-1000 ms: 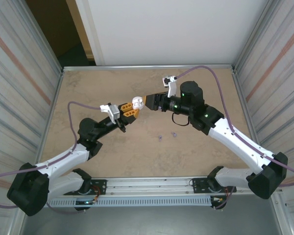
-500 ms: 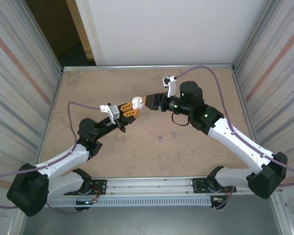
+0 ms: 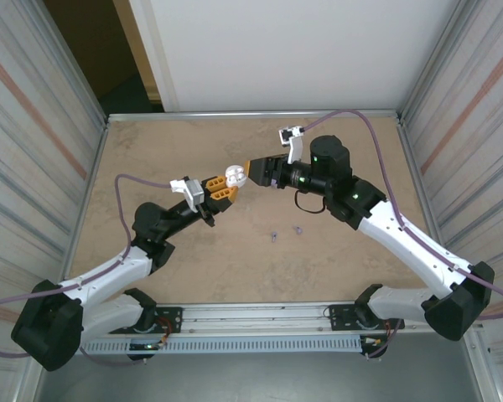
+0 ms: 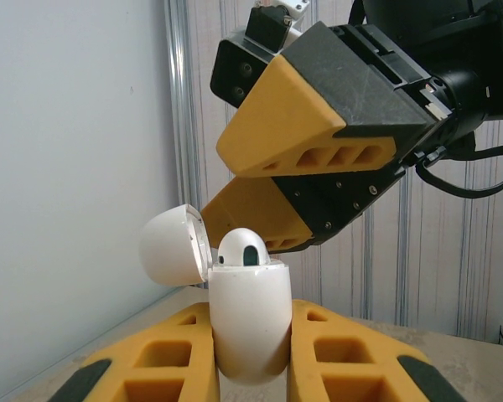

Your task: Insert the wireless bluetooth earbuds into the charging case

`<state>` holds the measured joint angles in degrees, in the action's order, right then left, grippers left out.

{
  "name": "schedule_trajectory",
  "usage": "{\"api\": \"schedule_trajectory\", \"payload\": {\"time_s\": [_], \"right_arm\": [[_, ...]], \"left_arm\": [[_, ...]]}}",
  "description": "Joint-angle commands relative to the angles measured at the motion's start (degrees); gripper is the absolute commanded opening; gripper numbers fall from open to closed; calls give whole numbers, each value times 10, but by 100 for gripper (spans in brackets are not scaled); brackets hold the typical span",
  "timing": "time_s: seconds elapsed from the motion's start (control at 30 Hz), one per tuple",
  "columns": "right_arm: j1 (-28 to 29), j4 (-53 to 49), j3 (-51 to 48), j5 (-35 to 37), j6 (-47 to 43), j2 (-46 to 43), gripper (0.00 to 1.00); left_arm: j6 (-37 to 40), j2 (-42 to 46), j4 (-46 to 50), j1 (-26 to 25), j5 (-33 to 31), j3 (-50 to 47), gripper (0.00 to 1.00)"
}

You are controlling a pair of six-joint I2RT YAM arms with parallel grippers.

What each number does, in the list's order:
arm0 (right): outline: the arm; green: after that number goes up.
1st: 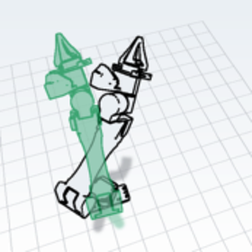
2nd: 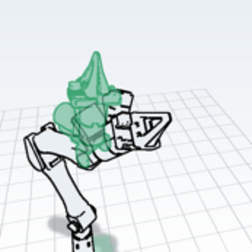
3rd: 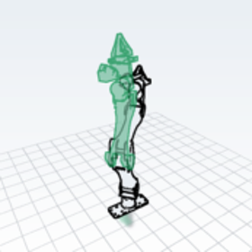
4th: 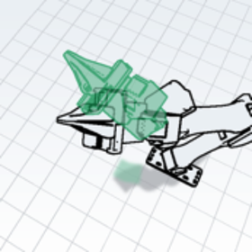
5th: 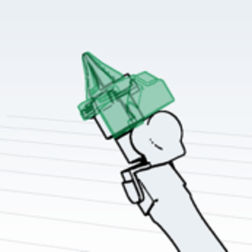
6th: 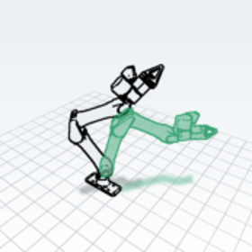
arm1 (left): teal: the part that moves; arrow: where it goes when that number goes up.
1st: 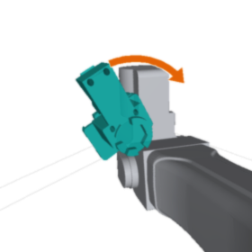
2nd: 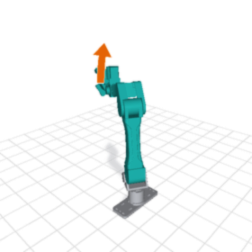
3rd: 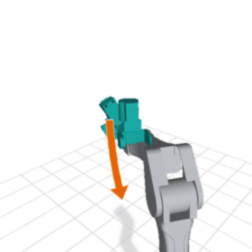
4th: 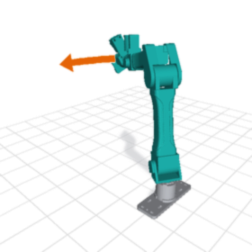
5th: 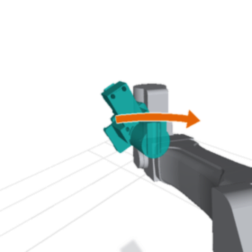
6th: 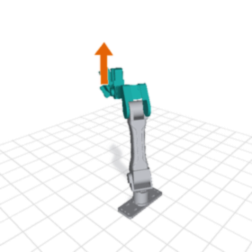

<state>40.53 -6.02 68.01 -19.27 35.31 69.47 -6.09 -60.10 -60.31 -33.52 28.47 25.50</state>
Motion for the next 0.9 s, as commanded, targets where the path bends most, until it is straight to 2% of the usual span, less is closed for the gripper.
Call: {"api": "schedule_trajectory", "payload": {"time_s": [0.0,0.27,0.5,0.67,0.87], "right_arm": [[4,8,15,-9,-12,4,65],[-8,33,-30,8,-26,-42,74],[-38,96,-113,8,-12,-110,100],[-77,154,-173,-38,16,-158,99],[-136,228,-228,-126,67,-182,99]], "left_arm": [[-3,10,-26,-5,5,3,0],[-32,-7,-58,-5,7,2,0],[-80,-38,-108,-5,29,9,0],[-103,-53,-138,-5,40,12,0],[-127,-69,-167,-5,59,17,0]]}}
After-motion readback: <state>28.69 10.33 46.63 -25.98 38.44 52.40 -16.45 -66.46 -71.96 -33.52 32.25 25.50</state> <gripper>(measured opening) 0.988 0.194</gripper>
